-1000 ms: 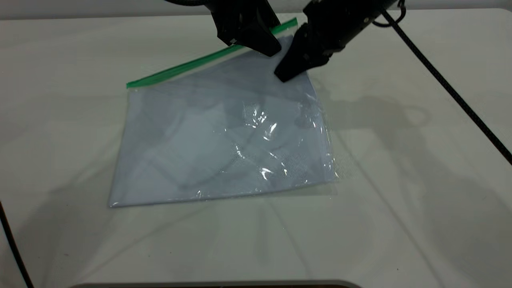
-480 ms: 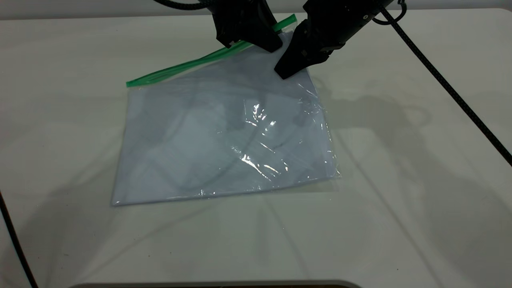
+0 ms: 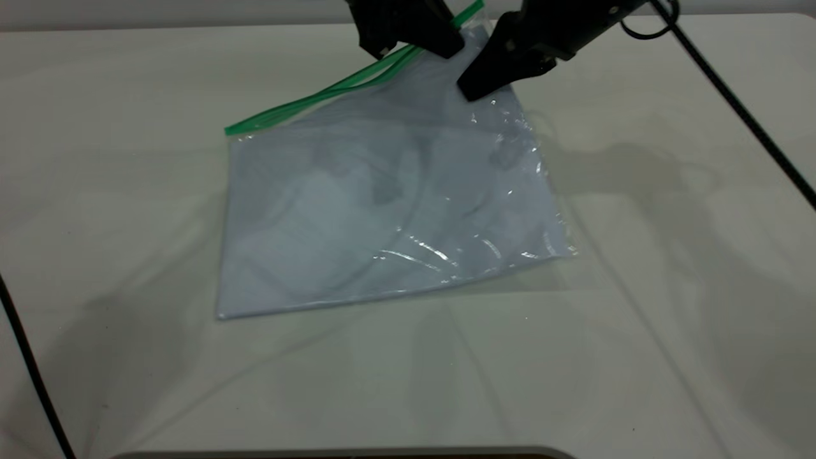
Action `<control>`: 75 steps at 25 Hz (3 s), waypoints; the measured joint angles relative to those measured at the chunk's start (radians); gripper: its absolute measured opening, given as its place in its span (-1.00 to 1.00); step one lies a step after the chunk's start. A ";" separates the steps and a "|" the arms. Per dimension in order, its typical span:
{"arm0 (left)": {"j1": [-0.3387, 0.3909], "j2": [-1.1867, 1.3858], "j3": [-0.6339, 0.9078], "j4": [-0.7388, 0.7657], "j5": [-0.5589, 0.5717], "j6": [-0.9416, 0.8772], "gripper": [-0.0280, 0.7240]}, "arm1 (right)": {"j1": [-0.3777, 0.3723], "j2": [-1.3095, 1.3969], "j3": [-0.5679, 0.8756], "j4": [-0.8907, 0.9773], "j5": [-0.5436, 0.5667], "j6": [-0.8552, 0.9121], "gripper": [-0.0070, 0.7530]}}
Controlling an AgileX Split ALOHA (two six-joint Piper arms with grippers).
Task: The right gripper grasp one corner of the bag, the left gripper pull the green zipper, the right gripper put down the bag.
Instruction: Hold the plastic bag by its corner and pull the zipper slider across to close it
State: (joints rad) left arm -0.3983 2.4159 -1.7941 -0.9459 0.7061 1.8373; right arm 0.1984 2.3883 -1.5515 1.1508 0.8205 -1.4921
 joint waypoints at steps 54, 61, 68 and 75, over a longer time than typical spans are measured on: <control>0.125 0.058 -0.031 0.144 0.008 -0.126 -0.47 | -0.106 0.001 0.003 0.102 -0.015 -0.041 -0.89; 0.125 0.058 -0.061 -0.068 0.017 0.004 -0.02 | -0.037 0.001 0.003 0.042 0.012 -0.054 -0.89; 0.113 0.058 -0.061 -0.140 0.026 0.054 0.09 | -0.009 0.001 0.003 0.038 0.036 -0.063 -0.89; 0.104 0.058 -0.061 -0.197 0.102 0.072 0.09 | -0.009 0.001 0.003 0.038 0.050 -0.068 -0.89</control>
State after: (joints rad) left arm -0.2940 2.4735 -1.8548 -1.1432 0.8084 1.9093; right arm 0.1893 2.3895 -1.5486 1.1888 0.8701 -1.5598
